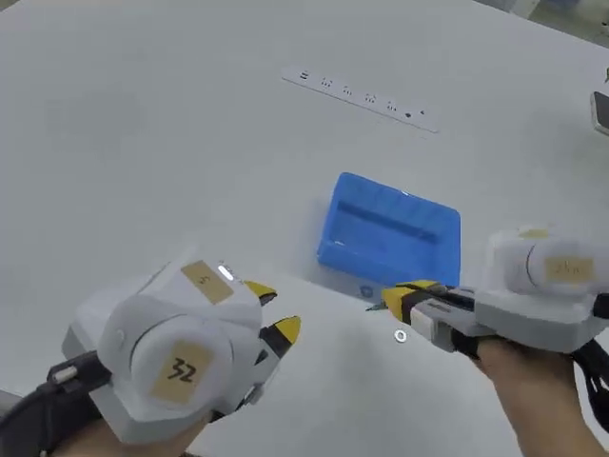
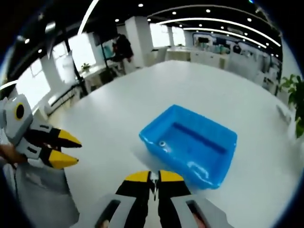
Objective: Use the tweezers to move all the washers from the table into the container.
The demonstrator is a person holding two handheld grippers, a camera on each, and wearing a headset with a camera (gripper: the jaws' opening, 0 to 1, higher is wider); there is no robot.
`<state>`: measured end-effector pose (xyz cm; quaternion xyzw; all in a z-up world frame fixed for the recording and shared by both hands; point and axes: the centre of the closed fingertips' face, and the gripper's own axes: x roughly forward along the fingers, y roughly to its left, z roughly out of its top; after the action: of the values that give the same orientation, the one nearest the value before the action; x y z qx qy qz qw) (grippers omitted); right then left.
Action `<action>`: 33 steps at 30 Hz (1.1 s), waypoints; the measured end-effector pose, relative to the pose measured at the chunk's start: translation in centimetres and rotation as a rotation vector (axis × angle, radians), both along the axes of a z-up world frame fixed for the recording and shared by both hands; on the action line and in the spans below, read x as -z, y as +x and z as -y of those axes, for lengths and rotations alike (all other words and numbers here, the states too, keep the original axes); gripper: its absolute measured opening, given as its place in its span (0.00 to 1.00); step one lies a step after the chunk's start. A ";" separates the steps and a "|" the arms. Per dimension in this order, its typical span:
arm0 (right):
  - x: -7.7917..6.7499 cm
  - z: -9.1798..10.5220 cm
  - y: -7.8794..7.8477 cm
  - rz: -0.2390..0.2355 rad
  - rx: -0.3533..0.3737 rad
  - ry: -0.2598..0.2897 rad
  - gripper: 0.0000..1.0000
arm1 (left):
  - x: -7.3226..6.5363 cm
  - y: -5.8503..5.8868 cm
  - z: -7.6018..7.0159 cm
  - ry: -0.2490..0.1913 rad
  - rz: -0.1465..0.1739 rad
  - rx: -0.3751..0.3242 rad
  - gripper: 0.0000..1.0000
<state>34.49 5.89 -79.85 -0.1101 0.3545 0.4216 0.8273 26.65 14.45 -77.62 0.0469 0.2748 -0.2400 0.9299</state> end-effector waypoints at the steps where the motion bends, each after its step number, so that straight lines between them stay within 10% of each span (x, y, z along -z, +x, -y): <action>1: 0.1 -0.1 0.0 0.007 -0.035 -0.015 0.02 | 0.0 0.0 0.0 0.001 -0.001 0.000 0.15; 14: 1.3 -0.9 1.2 0.057 -0.171 -0.115 0.02 | 0.6 0.2 -0.8 0.025 -0.020 -0.033 0.15; 33: 1.6 -1.0 1.1 0.009 -0.169 -0.149 0.03 | 0.5 0.2 -0.8 0.015 -0.017 -0.033 0.14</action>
<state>35.56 6.88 -81.48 -0.2024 0.3708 0.4618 0.7799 26.86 15.23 -78.11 0.0471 0.2853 -0.2229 0.9310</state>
